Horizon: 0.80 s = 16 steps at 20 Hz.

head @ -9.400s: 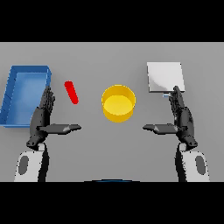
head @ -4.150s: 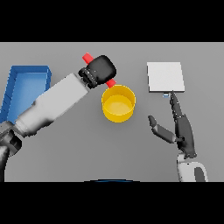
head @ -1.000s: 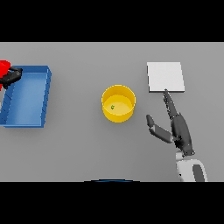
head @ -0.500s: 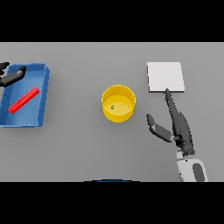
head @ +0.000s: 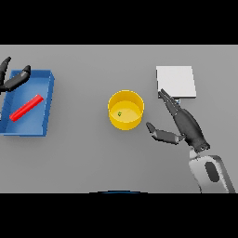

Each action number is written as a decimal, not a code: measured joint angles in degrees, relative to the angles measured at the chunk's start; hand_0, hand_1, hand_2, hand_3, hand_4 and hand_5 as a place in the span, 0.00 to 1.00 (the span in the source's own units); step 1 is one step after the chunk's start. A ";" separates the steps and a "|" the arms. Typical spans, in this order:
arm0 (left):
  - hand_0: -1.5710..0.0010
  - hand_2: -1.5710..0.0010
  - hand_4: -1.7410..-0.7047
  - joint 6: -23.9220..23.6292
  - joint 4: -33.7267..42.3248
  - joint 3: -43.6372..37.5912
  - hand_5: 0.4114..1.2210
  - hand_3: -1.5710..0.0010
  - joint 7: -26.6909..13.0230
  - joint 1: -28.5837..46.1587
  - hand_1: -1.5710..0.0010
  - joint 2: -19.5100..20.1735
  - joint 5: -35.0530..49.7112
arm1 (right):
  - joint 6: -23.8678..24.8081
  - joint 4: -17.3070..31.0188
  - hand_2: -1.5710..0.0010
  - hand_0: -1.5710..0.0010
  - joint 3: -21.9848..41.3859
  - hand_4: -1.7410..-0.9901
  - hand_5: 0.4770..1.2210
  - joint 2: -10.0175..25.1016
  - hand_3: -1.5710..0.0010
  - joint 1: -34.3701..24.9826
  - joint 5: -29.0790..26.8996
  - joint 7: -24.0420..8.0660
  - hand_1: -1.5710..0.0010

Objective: Pick up the red beaker and tilt it to pour out 1 green nut into yellow bowl. Pick up the yellow bowl and place it on the metallic measuring scale.

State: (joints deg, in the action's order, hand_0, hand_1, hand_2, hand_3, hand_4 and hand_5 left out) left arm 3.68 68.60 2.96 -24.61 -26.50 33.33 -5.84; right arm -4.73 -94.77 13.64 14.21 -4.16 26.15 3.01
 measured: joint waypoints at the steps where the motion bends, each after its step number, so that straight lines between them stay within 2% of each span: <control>1: 0.99 0.99 0.91 -0.19 0.04 0.27 0.33 0.99 -0.78 -0.04 0.99 -0.43 -0.13 | -1.31 0.07 1.00 1.00 1.67 0.81 0.21 1.16 1.00 -1.21 2.10 0.03 1.00; 5: 1.00 1.00 0.90 -0.32 0.68 0.14 0.34 1.00 -2.22 -0.10 1.00 -0.84 0.30 | -5.99 2.57 1.00 1.00 7.52 0.78 0.21 6.11 1.00 -10.07 10.83 0.05 1.00; 10: 1.00 1.00 0.90 0.18 0.63 0.16 0.35 1.00 -1.05 1.11 1.00 -0.83 0.49 | -10.82 8.20 1.00 1.00 14.34 0.77 0.22 9.32 1.00 -18.25 17.61 5.05 1.00; 11: 1.00 1.00 0.90 0.59 1.11 0.00 0.35 1.00 -0.68 1.31 1.00 -0.50 0.80 | -11.18 10.27 1.00 1.00 15.39 0.78 0.22 8.79 1.00 -19.88 18.71 4.57 1.00; 15: 1.00 1.00 0.90 0.95 1.11 -0.52 0.35 1.00 -1.27 0.84 1.00 -0.02 1.20 | -13.59 15.90 1.00 1.00 18.66 0.78 0.22 8.94 1.00 -24.86 20.71 8.52 1.00; 16: 1.00 1.00 0.90 0.95 1.52 -0.41 0.35 1.00 -1.00 1.30 1.00 -0.10 1.23 | -14.34 17.42 1.00 1.00 19.47 0.78 0.23 8.46 1.00 -26.10 21.18 8.52 1.00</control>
State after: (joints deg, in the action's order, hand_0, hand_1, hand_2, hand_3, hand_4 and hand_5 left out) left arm 4.63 70.12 2.55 -25.61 -25.20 33.23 -4.61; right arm -19.07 -77.35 33.11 22.67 -30.26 47.32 11.53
